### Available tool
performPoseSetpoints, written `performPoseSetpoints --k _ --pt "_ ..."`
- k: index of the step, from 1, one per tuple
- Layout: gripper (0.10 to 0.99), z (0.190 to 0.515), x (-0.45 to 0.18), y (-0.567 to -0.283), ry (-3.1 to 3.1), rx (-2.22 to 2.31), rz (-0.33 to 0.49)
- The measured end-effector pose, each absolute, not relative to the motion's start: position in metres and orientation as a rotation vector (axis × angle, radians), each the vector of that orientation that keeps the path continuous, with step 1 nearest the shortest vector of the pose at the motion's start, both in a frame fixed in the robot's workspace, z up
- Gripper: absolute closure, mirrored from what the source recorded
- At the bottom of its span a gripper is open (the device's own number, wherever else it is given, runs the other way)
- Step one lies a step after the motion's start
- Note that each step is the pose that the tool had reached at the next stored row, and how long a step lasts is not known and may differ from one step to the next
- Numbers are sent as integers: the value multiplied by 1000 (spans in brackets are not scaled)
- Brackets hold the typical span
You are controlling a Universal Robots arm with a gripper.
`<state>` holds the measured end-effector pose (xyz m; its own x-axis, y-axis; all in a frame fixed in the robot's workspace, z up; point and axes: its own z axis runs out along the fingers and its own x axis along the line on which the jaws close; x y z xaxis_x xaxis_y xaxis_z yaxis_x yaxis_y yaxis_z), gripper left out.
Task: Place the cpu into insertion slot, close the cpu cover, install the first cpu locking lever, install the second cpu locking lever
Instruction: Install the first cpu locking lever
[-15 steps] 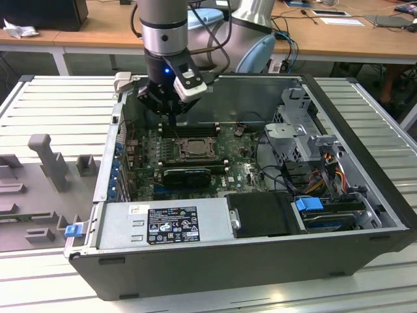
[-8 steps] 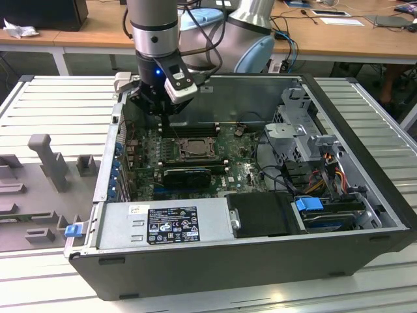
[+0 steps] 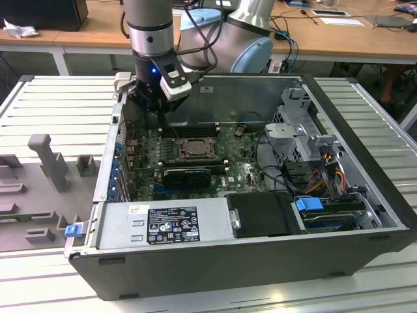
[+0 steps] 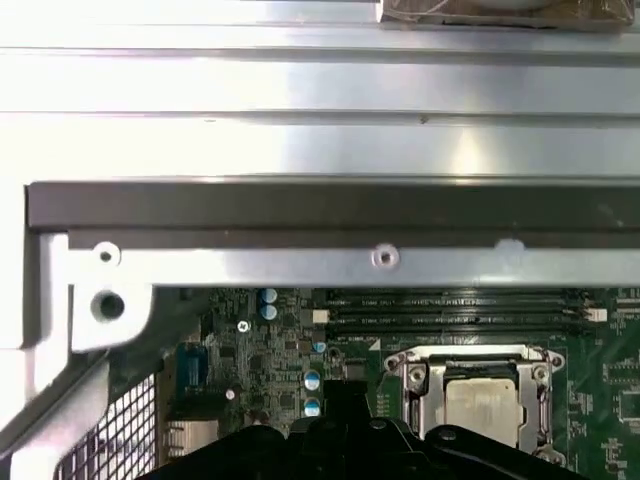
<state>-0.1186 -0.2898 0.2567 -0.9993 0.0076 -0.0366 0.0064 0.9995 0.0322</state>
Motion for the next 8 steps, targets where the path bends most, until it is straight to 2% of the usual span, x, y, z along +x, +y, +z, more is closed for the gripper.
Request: performPoseSetpoints --k 8 --pt "980 255 -91 -288 3106 11 50"
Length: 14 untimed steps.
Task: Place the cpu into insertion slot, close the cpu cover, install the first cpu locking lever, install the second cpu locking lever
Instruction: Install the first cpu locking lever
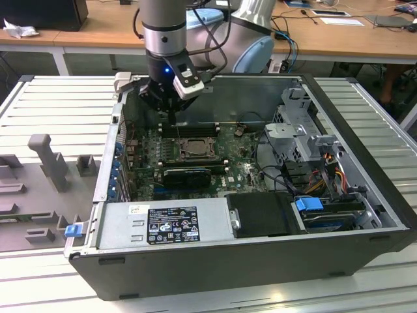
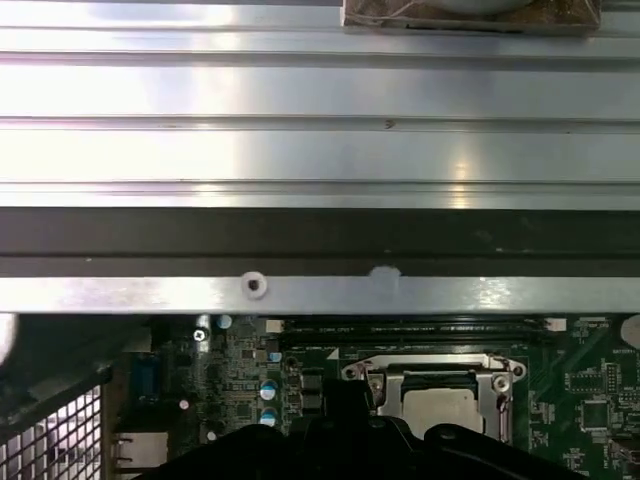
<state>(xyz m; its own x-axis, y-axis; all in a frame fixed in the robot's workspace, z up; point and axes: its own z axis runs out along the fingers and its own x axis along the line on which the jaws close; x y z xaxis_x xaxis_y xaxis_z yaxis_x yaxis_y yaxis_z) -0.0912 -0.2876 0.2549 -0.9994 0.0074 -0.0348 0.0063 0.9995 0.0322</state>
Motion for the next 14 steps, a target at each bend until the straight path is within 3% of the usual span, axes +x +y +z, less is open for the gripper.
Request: performPoseSetpoints --k 14 --pt "980 245 -48 -288 3110 -6 88"
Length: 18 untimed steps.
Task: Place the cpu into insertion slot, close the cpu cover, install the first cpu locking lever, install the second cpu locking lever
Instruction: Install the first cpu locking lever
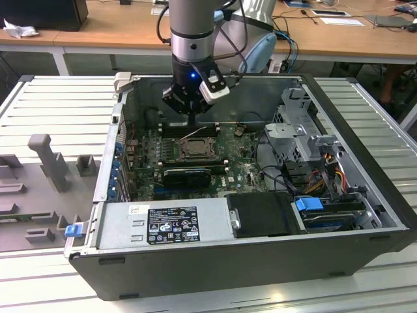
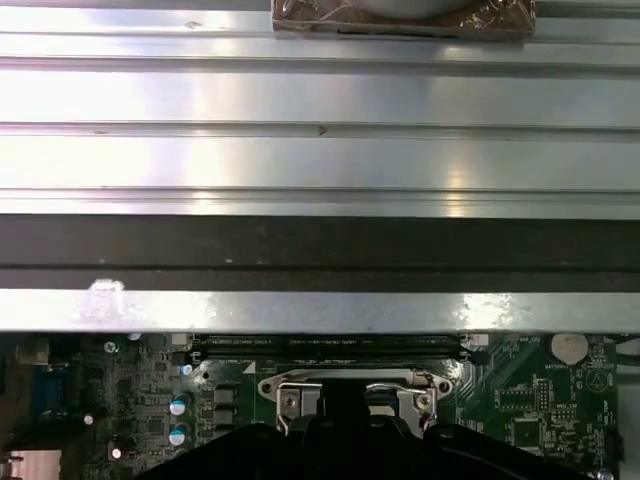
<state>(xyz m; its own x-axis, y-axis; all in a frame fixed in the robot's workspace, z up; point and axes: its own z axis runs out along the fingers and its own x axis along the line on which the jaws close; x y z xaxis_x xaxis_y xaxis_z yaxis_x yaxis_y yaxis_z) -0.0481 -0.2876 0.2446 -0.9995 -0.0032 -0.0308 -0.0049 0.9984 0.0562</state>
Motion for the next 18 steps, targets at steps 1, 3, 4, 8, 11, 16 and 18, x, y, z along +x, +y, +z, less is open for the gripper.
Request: performPoseSetpoints --k 1,3,4,8,11,16,18 --pt "980 242 -47 -288 3110 -15 88" --pt "980 239 -44 -287 3110 -24 88" --pt "980 237 -41 -287 3110 -27 88" --pt "980 230 -38 -286 3110 -94 91" --pt "980 227 -34 -284 3110 -98 92" --pt "980 224 -31 -281 3109 -100 95" --pt "980 221 -29 -280 3109 -110 95"
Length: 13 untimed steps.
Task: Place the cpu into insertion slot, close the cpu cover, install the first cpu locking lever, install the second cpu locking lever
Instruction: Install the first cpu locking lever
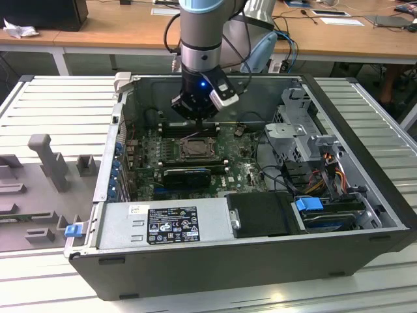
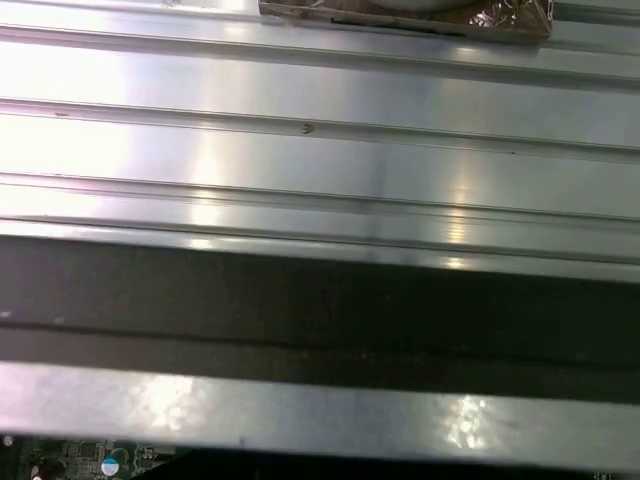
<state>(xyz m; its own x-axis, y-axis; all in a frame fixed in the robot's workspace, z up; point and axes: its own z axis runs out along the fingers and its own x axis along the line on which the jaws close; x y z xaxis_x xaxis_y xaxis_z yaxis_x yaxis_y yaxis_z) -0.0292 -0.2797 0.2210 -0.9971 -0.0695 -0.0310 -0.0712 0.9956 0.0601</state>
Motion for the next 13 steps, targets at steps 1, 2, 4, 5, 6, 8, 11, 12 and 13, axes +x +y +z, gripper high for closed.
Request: performPoseSetpoints --k 1,2,4,5,6,8,11,12,13 --pt "980 219 -28 -279 3109 -114 95" --pt "980 218 -27 -279 3109 -115 96" --pt "980 213 -24 -279 3109 -123 96" --pt "980 212 -23 -279 3109 -125 96" --pt "980 210 -23 -279 3109 -125 96" --pt "980 208 -22 -279 3109 -125 96" --pt "980 207 -20 -280 3109 -125 95" --pt "980 207 -20 -280 3109 -125 96" --pt "980 206 -20 -280 3109 -125 96"
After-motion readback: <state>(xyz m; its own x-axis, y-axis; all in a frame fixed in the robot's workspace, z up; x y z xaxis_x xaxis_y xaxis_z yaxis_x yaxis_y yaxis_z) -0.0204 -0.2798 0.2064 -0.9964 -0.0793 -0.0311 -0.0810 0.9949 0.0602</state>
